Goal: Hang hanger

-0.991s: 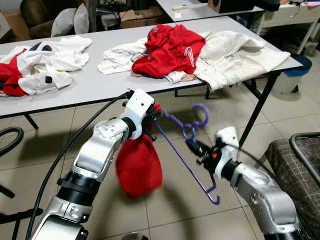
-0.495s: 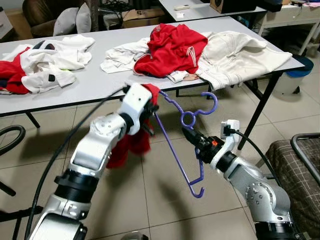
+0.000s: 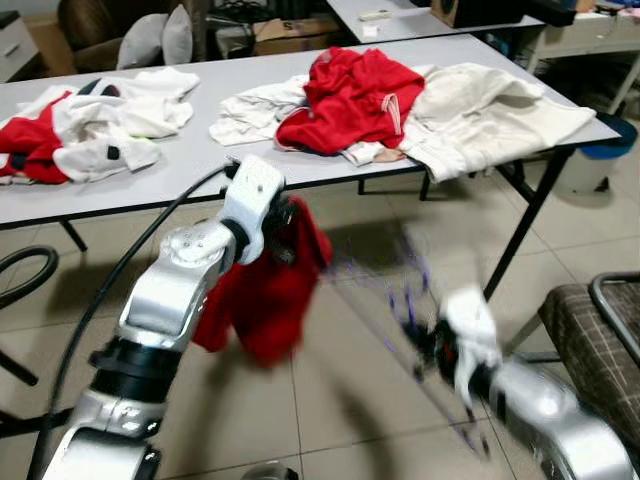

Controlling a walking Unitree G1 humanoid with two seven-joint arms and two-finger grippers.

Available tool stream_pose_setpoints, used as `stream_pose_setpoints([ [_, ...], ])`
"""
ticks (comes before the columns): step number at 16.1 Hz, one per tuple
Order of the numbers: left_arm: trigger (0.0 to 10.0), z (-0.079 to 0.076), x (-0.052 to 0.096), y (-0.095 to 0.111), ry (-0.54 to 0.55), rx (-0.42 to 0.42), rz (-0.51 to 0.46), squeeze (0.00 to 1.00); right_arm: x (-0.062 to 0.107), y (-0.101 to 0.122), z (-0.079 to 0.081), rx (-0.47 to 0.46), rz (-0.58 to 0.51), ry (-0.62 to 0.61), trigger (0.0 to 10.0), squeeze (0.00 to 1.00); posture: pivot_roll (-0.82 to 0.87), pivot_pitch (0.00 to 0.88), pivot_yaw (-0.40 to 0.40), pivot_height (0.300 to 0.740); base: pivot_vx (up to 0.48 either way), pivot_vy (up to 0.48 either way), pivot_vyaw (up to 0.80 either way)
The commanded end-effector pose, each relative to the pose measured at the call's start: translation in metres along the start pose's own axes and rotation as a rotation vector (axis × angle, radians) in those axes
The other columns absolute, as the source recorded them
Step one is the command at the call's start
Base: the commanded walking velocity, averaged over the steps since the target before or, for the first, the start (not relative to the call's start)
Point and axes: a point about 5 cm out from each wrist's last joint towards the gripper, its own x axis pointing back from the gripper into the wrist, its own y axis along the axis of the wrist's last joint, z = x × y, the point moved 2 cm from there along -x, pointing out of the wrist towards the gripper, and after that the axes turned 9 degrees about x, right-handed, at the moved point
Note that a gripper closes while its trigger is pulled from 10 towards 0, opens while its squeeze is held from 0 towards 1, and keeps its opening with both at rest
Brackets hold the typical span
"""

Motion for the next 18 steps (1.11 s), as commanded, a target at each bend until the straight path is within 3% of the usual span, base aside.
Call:
stream_pose_setpoints([
  [1,0.8,-0.009,-0.001,-0.024,-0.05,-0.168,0.12,0.0,0.001,-0.008,0.001,-0.021,0.051,-0.03,10.0,0.0,-0.04,0.0,0.089,0.74,0.0,0.0,0.0],
  [3,0.8,-0.011,0.002,-0.054,-0.079,-0.346,0.253,0.0,0.005,-0.019,0.008,-0.018,0.109,-0.02,10.0,0.0,-0.05,0.0,0.103,0.74,0.0,0.0,0.0],
  [4,0.0,-0.016,-0.001,-0.05,-0.069,-0.279,0.217,0.0,0.005,-0.001,0.017,-0.011,-0.001,0.021,10.0,0.0,-0.05,0.0,0.109,0.74,0.0,0.0,0.0],
  [5,0.0,-0.018,-0.002,-0.044,-0.07,-0.253,0.189,0.0,0.007,0.013,0.025,0.002,-0.087,0.064,10.0,0.0,-0.06,0.0,0.114,0.74,0.0,0.0,0.0],
  [8,0.0,-0.015,-0.007,-0.031,-0.023,-0.216,0.116,0.0,0.013,0.031,0.043,0.017,-0.209,0.182,10.0,0.0,-0.06,0.0,0.116,0.74,0.0,0.0,0.0],
  [10,0.0,-0.011,-0.007,-0.024,-0.014,-0.224,0.086,0.0,0.021,0.031,0.046,0.016,-0.217,0.219,10.0,0.0,-0.05,0.0,0.11,0.74,0.0,0.0,0.0],
  [12,0.0,0.0,-0.003,-0.027,0.032,-0.226,0.158,0.0,0.037,0.025,0.033,0.028,-0.216,0.213,10.0,0.0,-0.05,0.0,0.11,0.74,0.0,0.0,0.0],
  [15,0.0,0.01,-0.002,-0.029,0.091,-0.222,0.181,0.0,0.056,0.016,0.025,0.051,-0.198,0.278,10.0,0.0,-0.05,0.0,0.113,0.74,0.0,0.0,0.0],
  [18,0.0,0.01,-0.004,-0.027,0.092,-0.229,0.178,0.0,0.069,0.003,-0.004,0.093,-0.132,0.205,10.0,0.0,-0.06,0.0,0.108,0.74,0.0,0.0,0.0],
])
